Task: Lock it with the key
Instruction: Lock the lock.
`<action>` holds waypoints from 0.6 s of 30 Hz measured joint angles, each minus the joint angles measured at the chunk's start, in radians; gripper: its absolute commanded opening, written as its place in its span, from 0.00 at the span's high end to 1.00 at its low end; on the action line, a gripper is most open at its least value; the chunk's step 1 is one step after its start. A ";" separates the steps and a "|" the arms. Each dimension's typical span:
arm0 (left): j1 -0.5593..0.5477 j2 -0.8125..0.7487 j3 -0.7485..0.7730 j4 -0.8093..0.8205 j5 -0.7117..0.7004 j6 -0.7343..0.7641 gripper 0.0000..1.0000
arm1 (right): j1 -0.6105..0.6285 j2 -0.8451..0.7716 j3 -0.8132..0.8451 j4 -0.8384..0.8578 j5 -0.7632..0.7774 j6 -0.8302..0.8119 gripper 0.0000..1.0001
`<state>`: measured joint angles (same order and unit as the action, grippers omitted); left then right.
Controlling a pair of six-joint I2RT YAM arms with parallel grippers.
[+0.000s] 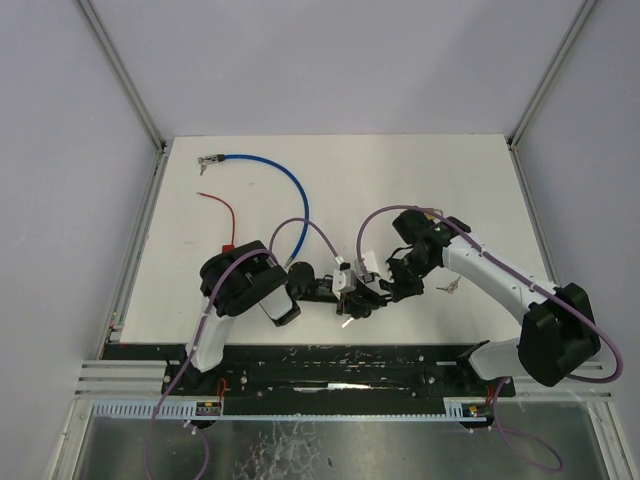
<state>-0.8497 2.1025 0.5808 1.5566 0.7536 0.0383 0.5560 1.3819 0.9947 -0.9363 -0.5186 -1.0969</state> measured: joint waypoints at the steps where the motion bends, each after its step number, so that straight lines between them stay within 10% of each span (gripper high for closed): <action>1: 0.000 -0.002 -0.003 0.000 -0.004 0.002 1.00 | 0.000 0.001 0.001 0.001 -0.002 0.006 1.00; 18: 0.014 -0.009 -0.018 0.000 -0.047 0.001 1.00 | 0.001 0.010 -0.038 0.144 0.023 0.174 1.00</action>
<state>-0.8360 2.0937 0.5629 1.5562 0.7071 0.0391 0.5571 1.3918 0.9569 -0.7925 -0.4957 -0.9234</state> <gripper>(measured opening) 0.264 0.068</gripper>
